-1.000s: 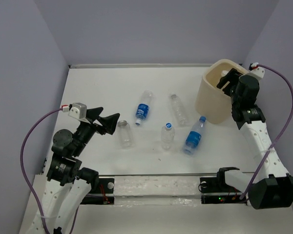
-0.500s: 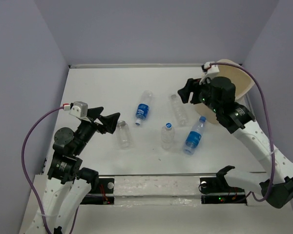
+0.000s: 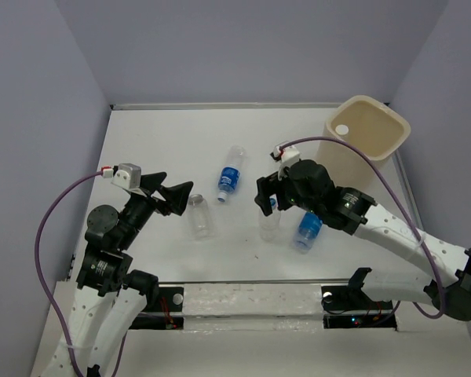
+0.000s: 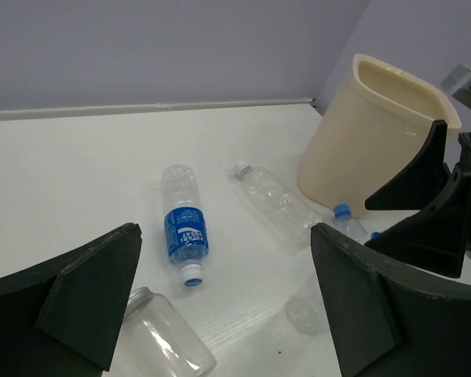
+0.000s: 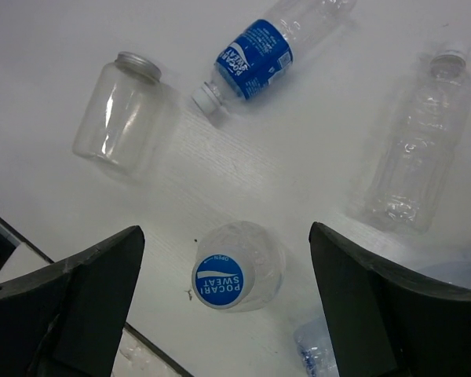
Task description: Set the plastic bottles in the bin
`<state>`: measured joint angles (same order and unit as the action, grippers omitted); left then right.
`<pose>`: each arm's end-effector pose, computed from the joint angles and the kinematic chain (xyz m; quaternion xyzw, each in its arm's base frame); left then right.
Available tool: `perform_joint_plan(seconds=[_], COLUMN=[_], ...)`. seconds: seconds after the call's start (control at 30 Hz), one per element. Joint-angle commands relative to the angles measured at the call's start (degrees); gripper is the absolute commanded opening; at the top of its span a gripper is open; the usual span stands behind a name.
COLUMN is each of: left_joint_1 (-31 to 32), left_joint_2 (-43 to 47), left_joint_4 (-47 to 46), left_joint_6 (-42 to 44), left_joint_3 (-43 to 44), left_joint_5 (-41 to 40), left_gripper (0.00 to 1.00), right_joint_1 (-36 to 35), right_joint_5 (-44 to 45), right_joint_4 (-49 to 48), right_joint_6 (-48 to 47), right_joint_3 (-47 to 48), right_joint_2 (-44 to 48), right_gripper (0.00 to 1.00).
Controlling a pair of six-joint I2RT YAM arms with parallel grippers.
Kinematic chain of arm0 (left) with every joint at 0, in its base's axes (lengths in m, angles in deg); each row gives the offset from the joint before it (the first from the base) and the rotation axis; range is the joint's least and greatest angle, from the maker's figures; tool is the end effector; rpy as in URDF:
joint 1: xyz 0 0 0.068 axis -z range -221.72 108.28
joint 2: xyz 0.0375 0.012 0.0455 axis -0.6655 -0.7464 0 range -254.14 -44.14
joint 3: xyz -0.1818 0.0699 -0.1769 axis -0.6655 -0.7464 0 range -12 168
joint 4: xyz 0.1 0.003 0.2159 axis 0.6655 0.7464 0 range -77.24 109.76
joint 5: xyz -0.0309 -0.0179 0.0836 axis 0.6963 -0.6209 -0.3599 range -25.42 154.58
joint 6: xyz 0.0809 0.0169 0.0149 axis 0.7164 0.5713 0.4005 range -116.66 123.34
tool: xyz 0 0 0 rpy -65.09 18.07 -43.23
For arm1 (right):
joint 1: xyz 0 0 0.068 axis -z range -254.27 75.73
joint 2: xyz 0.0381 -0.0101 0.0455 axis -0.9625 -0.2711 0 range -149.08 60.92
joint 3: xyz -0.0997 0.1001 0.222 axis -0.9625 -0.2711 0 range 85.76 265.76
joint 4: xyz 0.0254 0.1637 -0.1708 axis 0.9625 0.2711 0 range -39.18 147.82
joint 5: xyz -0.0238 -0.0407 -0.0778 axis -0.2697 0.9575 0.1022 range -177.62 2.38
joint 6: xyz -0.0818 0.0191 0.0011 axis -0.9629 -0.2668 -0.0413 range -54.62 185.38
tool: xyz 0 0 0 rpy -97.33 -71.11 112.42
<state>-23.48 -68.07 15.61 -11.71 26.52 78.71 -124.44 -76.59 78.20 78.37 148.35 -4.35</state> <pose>0.1157 -0.0571 0.3595 0.1128 0.6234 -0.2949 0.7154 0.1792 0.1928 0.3206 -0.2294 0.8326 0.1895 0.4671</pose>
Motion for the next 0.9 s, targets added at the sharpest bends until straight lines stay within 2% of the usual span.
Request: perform_joint_plan(seconds=[0.0, 0.07, 0.17, 0.23, 0.27, 0.3, 0.4, 0.5, 0.6, 0.7, 0.73, 0.77, 0.8, 0.87], left_joint_1=[-0.40, -0.40, -0.40, -0.40, -0.40, -0.40, -0.40, -0.31, -0.14, 0.22, 0.48, 0.66, 0.92, 1.18], left_joint_2=[-0.16, -0.25, -0.34, -0.16, -0.07, 0.02, 0.19, 0.45, 1.07, 1.60, 1.60, 1.60, 1.69, 2.21], left_joint_4=[-2.41, -2.41, -2.41, -2.41, -2.41, -2.41, -2.41, -2.41, -2.32, -2.15, -2.15, -2.24, -2.24, -2.06], left_joint_6=[0.28, 0.20, 0.19, 0.11, 0.11, 0.11, 0.11, 0.11, 0.28, 0.28, 0.28, 0.28, 0.28, 0.46], left_joint_3=[1.29, 1.38, 1.29, 1.20, 1.29, 1.29, 1.38, 1.29, 1.38, 1.38, 1.38, 1.38, 1.29, 1.38], left_joint_5=[1.16, 1.25, 1.60, 1.69, 1.69, 1.78, 1.69, 1.87, 1.51, 1.25, 1.25, 1.25, 1.25, 1.08], left_gripper=[0.99, 0.99, 0.99, 0.99, 0.99, 0.99, 0.99, 0.99, 0.99, 0.99, 0.99, 0.99, 0.99, 0.99], right_joint_1=[-3.00, -4.40, -6.07, -7.30, -7.31, -8.00, -9.24, -9.24, -9.24, -9.24, -9.24, -8.37, -5.75, 0.56], right_joint_5=[6.37, 7.25, 10.06, 12.17, 12.79, 14.18, 16.39, 17.88, 24.28, 37.72, 43.76, 45.64, 46.01, 44.18], right_joint_4=[-1.10, -1.10, -1.53, -1.54, -1.71, -2.32, -4.16, -6.01, -7.77, -10.66, -15.64, -19.86, -26.60, -30.09], right_joint_6=[2.21, 3.70, 5.11, 5.98, 6.16, 6.43, 6.96, 5.99, 2.75, -4.88, -11.43, -15.76, -19.03, -21.07], right_joint_3=[-2.20, -3.26, -4.40, -4.93, -4.93, -5.28, -4.32, -2.13, 3.23, 9.91, 12.18, 12.64, 12.91, 14.83], right_joint_2=[-1.43, -1.52, -1.35, -1.35, -1.43, -1.35, -0.91, 0.58, 1.99, 2.70, 3.13, 3.57, 4.71, 5.59], right_gripper=[0.90, 0.86, 0.75, 0.63, 0.52, 0.28, 0.07, 0.01, 0.00, 0.00, 0.00, 0.00, 0.00, 0.00])
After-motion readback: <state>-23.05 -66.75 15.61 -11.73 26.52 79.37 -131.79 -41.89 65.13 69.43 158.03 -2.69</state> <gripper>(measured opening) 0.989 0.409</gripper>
